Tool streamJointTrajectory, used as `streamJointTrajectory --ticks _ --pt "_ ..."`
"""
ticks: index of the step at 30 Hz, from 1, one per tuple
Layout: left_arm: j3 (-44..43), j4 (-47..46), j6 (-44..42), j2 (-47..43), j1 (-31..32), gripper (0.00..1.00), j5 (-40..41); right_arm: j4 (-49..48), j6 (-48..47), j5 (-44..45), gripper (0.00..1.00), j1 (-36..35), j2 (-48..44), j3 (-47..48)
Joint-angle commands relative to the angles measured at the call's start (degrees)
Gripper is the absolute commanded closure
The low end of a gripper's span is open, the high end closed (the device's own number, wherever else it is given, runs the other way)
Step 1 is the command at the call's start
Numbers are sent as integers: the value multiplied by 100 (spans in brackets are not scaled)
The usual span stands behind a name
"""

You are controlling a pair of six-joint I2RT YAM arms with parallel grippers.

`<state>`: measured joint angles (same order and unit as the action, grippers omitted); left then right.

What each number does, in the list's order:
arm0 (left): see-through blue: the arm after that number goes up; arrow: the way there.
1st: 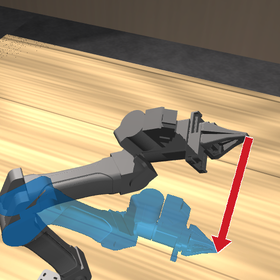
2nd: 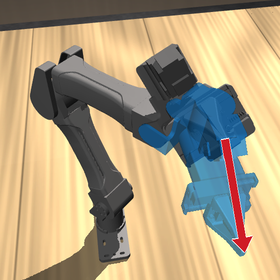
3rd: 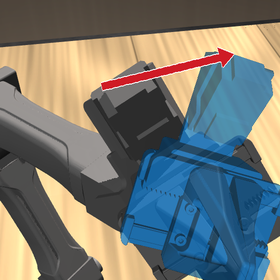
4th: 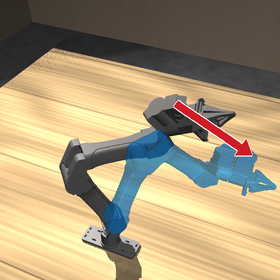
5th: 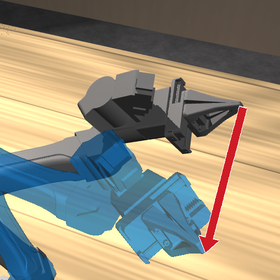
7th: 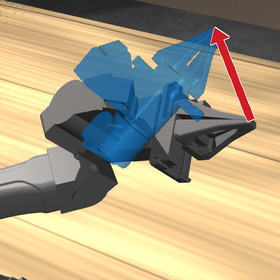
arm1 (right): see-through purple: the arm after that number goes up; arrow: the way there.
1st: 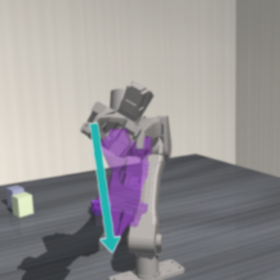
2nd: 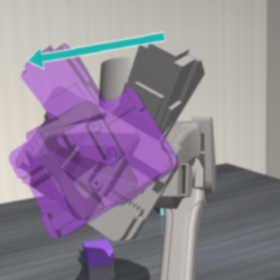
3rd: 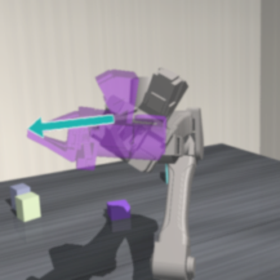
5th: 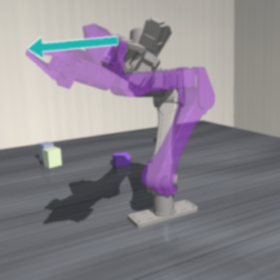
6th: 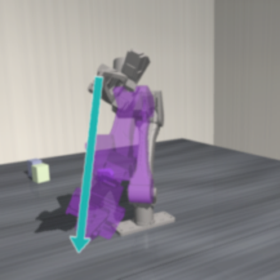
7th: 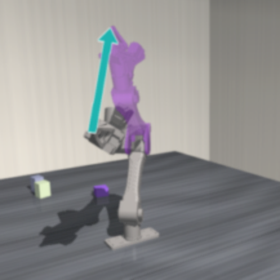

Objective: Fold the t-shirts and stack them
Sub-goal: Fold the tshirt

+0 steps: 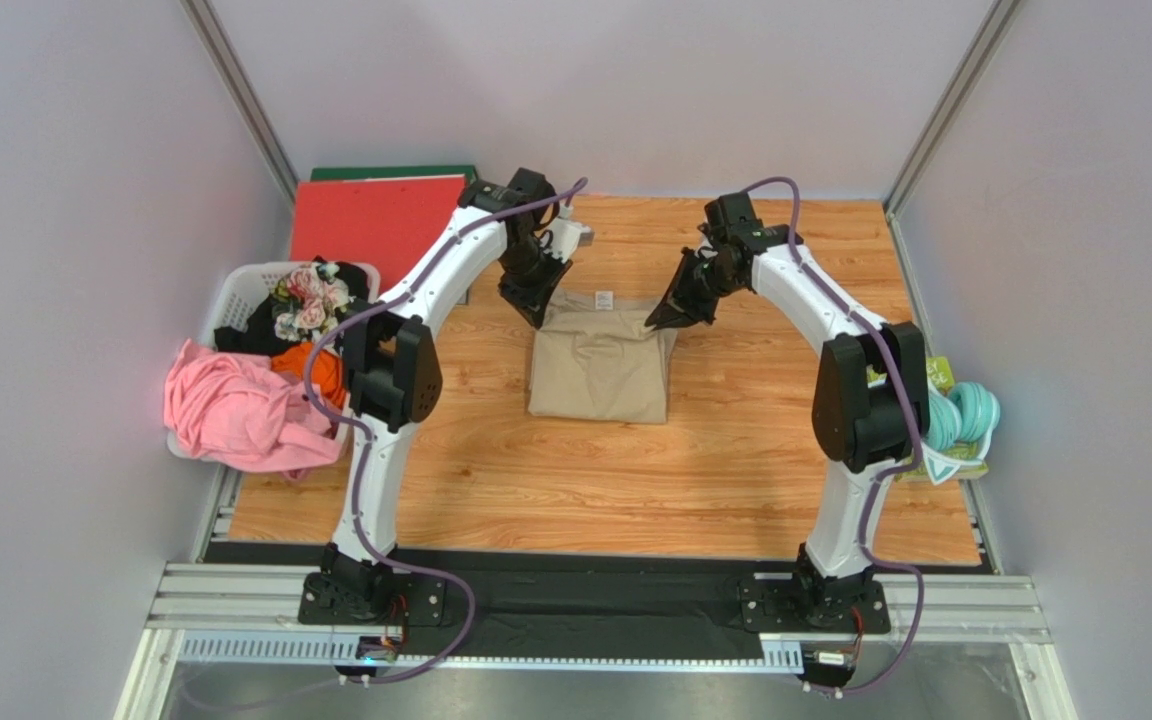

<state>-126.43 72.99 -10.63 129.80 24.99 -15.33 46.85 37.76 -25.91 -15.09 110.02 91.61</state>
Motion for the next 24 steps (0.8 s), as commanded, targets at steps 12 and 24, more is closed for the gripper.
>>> streamJointTrajectory --ticks 12,24 --pt "-681 -267 44 379 -153 100 294 -238 -23 -353 100 279 1039 1280" --pt "-1455 -584 35 1179 -153 100 496 -317 -5 -336 100 428 1443 1473"
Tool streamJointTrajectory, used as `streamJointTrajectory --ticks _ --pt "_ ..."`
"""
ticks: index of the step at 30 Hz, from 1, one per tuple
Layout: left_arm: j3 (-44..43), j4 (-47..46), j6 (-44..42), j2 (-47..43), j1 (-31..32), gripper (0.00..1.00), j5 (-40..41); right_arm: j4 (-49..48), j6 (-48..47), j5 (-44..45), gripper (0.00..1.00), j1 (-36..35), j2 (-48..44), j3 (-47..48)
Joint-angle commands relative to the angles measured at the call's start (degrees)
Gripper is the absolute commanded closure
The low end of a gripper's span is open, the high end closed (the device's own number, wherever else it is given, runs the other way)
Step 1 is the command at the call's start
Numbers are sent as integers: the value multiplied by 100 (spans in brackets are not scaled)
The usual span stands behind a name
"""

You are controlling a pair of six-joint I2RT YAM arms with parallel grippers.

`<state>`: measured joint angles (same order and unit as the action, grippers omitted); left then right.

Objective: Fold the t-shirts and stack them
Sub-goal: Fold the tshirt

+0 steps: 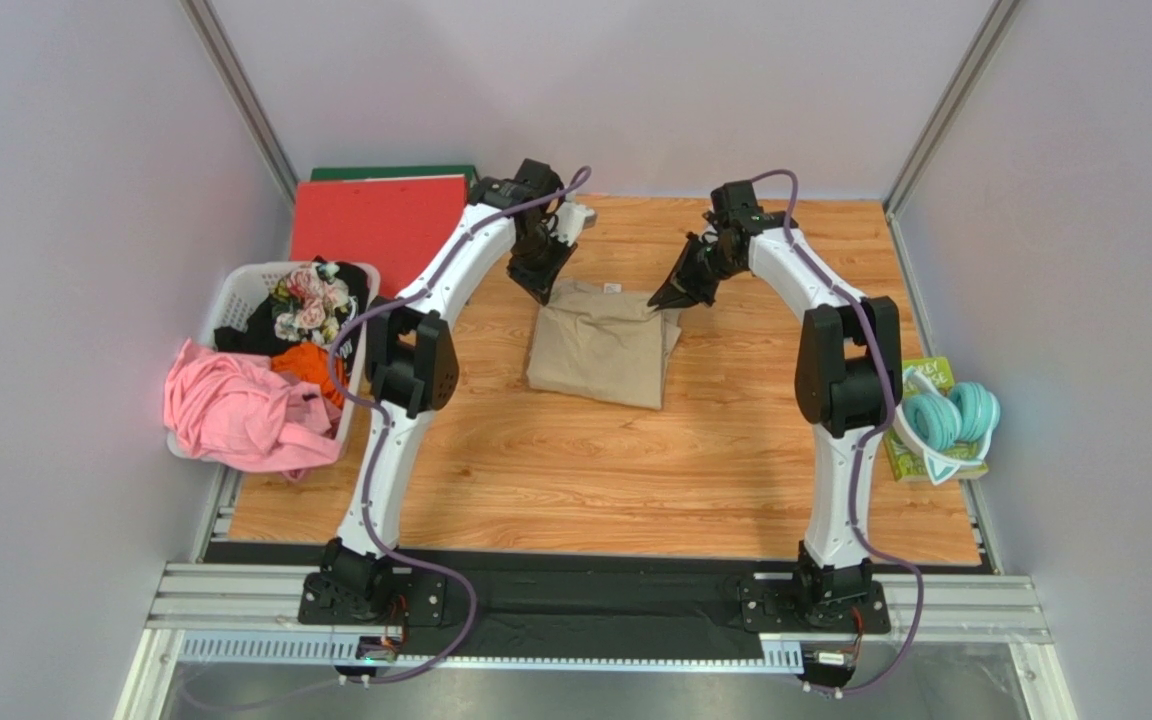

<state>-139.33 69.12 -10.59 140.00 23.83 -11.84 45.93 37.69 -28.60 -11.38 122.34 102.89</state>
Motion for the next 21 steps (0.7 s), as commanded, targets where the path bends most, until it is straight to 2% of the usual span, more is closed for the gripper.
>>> streamJointTrajectory --ticks 1,7,9,10,11,13,14,16,21 --pt "-156 -206 31 185 -37 100 181 -225 -7 -75 100 74 263 380" --pt "116 -584 162 229 -89 95 366 -278 -86 -198 100 171 781 670" --pt "125 -785 303 168 -159 79 392 -278 -113 -269 90 197 931 776" --pt "134 -865 347 141 -186 75 393 -287 -122 -278 84 215 984 907" --pt "143 -1031 417 98 -212 72 401 -252 -174 -243 73 224 1106 986" --pt "134 -1190 487 -43 -318 68 393 -112 -244 -173 64 259 1273 1301" --pt "108 -1321 549 -87 -353 61 410 -41 -323 -50 59 285 1318 1434" --pt "64 -1375 558 -245 -441 53 436 161 -376 143 55 355 1406 1645" --pt "282 -1068 488 -850 -511 50 183 389 -429 548 54 557 1187 1866"
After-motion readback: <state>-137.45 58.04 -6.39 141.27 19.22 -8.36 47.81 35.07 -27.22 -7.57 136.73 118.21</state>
